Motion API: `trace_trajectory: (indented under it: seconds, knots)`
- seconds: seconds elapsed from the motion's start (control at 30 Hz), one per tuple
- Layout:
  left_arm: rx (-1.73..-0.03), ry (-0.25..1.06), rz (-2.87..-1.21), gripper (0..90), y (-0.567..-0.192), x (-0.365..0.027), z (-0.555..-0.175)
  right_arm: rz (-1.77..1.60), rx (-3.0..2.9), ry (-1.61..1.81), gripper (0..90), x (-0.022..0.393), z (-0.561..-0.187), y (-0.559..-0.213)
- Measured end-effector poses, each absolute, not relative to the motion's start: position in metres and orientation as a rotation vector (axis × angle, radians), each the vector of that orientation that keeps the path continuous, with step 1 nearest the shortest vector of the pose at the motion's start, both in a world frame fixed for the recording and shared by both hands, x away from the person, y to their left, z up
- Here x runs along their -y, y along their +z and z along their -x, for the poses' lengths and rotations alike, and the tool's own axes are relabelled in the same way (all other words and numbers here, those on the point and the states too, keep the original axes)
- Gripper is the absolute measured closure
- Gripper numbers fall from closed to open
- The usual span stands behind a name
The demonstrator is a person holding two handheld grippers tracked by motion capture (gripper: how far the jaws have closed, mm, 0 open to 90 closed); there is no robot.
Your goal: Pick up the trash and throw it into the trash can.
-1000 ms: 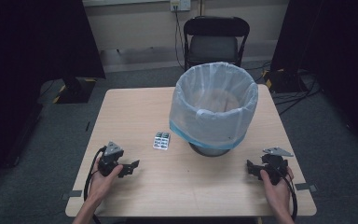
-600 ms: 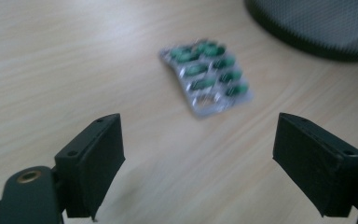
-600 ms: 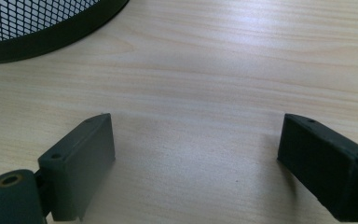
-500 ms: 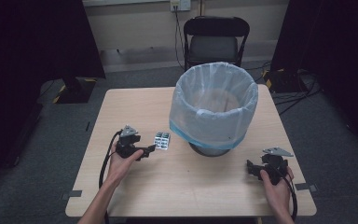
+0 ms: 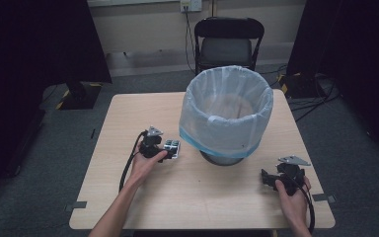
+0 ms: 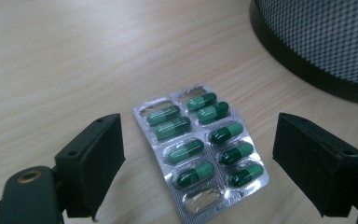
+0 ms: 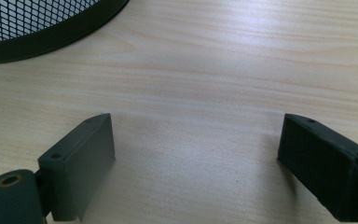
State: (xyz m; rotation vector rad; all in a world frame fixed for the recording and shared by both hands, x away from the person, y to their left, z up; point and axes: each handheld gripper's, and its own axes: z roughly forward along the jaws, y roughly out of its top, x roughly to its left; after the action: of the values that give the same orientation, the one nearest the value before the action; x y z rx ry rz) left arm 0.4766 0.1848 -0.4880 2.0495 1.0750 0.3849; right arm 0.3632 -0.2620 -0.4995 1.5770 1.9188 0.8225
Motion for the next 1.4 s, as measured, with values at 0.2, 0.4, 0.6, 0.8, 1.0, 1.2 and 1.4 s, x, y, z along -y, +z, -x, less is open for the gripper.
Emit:
trace_trajectory:
  seconds: [0.2,0.4,0.6,0.8,1.0,1.2,1.4]
  knots:
    - [-1.072,0.393,-2.08,16.5,-0.496,-0.174,-0.48,-1.577,-1.919,0.823,9.8,0.262,-0.363,-0.5]
    - [-1.09,0.437,-2.06,17.3,-0.499,-0.169,-0.486,-1.577,-1.919,0.823,9.8,0.262,-0.363,-0.5]
    - [-1.079,0.497,-2.086,22.6,-0.499,-0.166,-0.485,-1.576,-1.919,0.822,9.8,0.262,-0.363,-0.5]
    - [-1.06,0.489,-2.074,33.8,-0.499,-0.171,-0.486,-1.577,-1.918,0.823,9.8,0.262,-0.363,-0.5]
    - [-1.063,0.463,-2.058,34.0,-0.499,-0.174,-0.486,-1.576,-1.919,0.822,9.8,0.262,-0.363,-0.5]
    - [-1.067,0.447,-2.055,34.0,-0.497,-0.178,-0.486,-1.576,-1.919,0.822,9.8,0.262,-0.363,-0.5]
    - [-1.072,0.423,-2.024,34.0,-0.491,-0.181,-0.484,-1.576,-1.919,0.822,9.8,0.262,-0.363,-0.5]
